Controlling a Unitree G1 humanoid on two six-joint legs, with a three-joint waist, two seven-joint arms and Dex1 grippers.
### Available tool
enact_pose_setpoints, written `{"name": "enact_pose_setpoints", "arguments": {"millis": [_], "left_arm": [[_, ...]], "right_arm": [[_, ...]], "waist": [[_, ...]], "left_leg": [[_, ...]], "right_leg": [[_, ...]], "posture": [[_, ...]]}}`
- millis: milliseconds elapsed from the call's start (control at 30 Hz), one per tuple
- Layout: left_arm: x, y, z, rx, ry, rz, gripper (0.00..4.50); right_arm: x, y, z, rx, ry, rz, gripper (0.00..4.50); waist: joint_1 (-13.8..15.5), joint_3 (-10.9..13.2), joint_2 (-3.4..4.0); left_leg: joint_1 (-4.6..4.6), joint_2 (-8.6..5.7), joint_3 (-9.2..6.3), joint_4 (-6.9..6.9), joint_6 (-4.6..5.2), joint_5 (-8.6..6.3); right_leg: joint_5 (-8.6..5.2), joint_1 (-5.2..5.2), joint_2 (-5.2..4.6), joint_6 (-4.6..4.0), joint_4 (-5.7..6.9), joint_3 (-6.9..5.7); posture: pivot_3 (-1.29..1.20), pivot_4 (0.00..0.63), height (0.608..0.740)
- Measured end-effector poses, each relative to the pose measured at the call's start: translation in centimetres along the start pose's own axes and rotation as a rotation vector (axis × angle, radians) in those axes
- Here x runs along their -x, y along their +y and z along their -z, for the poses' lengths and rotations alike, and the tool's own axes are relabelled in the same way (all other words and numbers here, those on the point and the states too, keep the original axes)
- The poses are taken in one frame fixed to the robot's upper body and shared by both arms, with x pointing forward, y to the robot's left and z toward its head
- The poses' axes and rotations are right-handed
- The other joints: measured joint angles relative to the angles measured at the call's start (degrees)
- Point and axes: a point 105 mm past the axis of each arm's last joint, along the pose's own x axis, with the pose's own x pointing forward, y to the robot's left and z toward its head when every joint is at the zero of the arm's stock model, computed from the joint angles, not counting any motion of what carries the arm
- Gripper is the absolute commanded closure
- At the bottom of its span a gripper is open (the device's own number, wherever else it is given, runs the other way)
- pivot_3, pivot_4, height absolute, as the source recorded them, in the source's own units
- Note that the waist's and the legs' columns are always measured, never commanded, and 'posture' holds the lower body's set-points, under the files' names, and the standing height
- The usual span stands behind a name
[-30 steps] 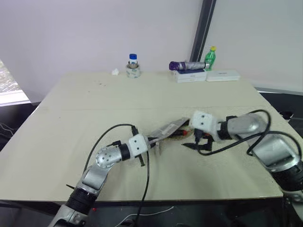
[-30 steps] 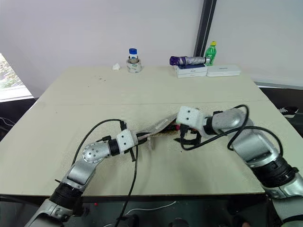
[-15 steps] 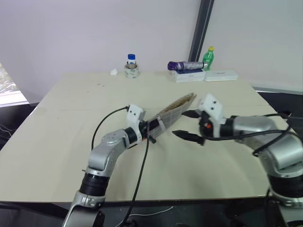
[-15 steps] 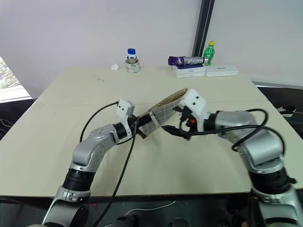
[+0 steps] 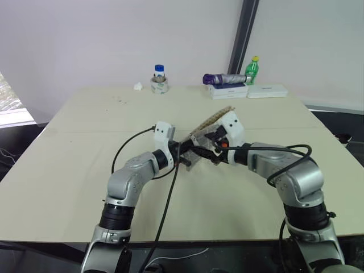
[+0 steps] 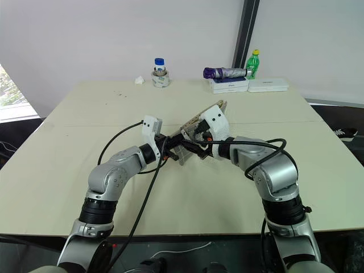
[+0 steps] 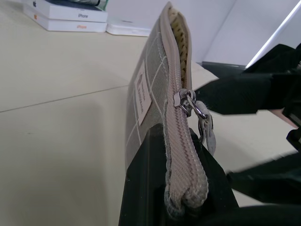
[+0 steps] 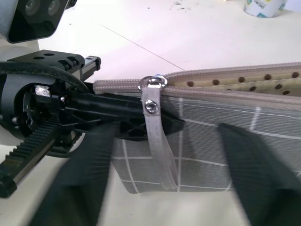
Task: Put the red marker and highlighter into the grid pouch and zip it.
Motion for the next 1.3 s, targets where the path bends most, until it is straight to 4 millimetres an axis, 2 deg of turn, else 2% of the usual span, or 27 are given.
{"name": "enact_pose_setpoints", "arguments": {"millis": [33,133,167,533,633,833,1033,1100,1133,1233,1300], "left_arm": [[0.0,0.0,0.0,0.0,0.0,-0.001,4.5],[0.0,0.0,0.0,0.0,0.0,-0.004,4.5],[0.0,0.0,0.0,0.0,0.0,-0.005,4.5],[0.3,0.4,-0.1,-0.017,0.004,-0.016,4.5],[0.9,0.7,0.6,-0.108,0.038,-0.009,4.5],[2.8,1.7,0.9,-0.317,0.059,0.019,4.5],[3.7,1.9,1.0,-0.389,0.062,0.042,4.5],[3.8,1.9,0.9,-0.357,0.052,0.039,4.5],[3.7,1.9,0.9,-0.318,0.041,0.036,4.5],[3.4,1.6,1.0,-0.217,0.023,0.034,4.5],[3.2,1.3,1.1,-0.18,0.023,0.041,4.5]], "right_arm": [[0.0,-0.1,0.0,-0.003,0.002,0.002,2.97],[0.0,0.0,0.1,-0.004,0.002,0.002,4.45],[0.0,-0.1,0.1,-0.003,0.003,0.002,4.49],[0.5,-0.3,-0.1,0.008,0.009,-0.012,4.49],[1.1,-1.0,-0.3,0.034,0.006,0.008,4.49],[3.5,-5.5,-2.0,0.095,-0.013,0.181,4.49],[4.6,-8.1,-1.5,0.12,0.02,0.281,4.49],[4.6,-7.9,-1.5,0.118,0.019,0.262,4.49],[4.5,-7.1,-1.3,0.122,0.017,0.224,4.49],[3.1,-3.3,-0.2,0.097,0.008,0.051,3.63],[2.4,-1.4,0.3,0.071,0.01,-0.027,2.64]], "waist": [[0.0,0.0,0.0],[-0.01,0.0,0.0],[-0.04,0.0,0.0],[-0.09,0.0,0.0],[-0.1,0.0,0.0],[-0.02,0.0,0.0],[-0.16,0.0,0.01],[-0.18,0.0,0.01],[-0.13,0.0,0.0],[-0.21,0.0,0.0],[-0.11,0.0,0.0]], "left_leg": [[0.0,0.0,0.0,0.0,0.0,0.0],[0.0,0.0,0.0,-0.01,0.0,0.0],[0.0,0.0,0.0,-0.01,0.0,0.0],[0.0,0.0,0.02,-0.02,0.0,0.0],[0.0,0.0,0.04,-0.05,0.0,0.0],[0.01,0.01,0.07,-0.07,0.0,0.0],[0.01,0.03,0.08,-0.11,0.01,-0.01],[0.01,0.05,0.07,-0.1,0.01,-0.01],[0.01,0.07,0.06,-0.09,0.02,-0.01],[0.0,0.07,0.03,-0.08,0.02,-0.01],[-0.01,0.07,0.02,-0.06,0.02,-0.01]], "right_leg": [[0.0,0.0,0.0,0.0,0.0,0.0],[0.0,-0.01,0.0,0.0,0.0,0.0],[0.0,-0.01,0.0,0.0,0.0,0.0],[0.0,-0.02,0.01,0.0,0.0,0.0],[0.0,-0.03,0.01,0.0,-0.01,0.02],[0.0,-0.03,0.0,-0.01,-0.04,0.05],[0.0,-0.05,0.0,-0.01,-0.05,0.07],[0.0,-0.05,0.0,-0.01,-0.05,0.07],[0.0,-0.03,0.0,-0.01,-0.05,0.07],[0.0,-0.03,0.0,-0.01,-0.05,0.06],[0.01,-0.03,0.0,0.0,-0.04,0.06]], "posture": [[0.0,0.15,0.737],[0.0,0.15,0.737],[0.0,0.15,0.737],[0.0,0.15,0.737],[0.0,0.15,0.737],[0.0,0.15,0.737],[0.0,0.15,0.737],[0.0,0.15,0.737],[0.0,0.15,0.737],[0.0,0.15,0.737],[0.0,0.15,0.737]]}}
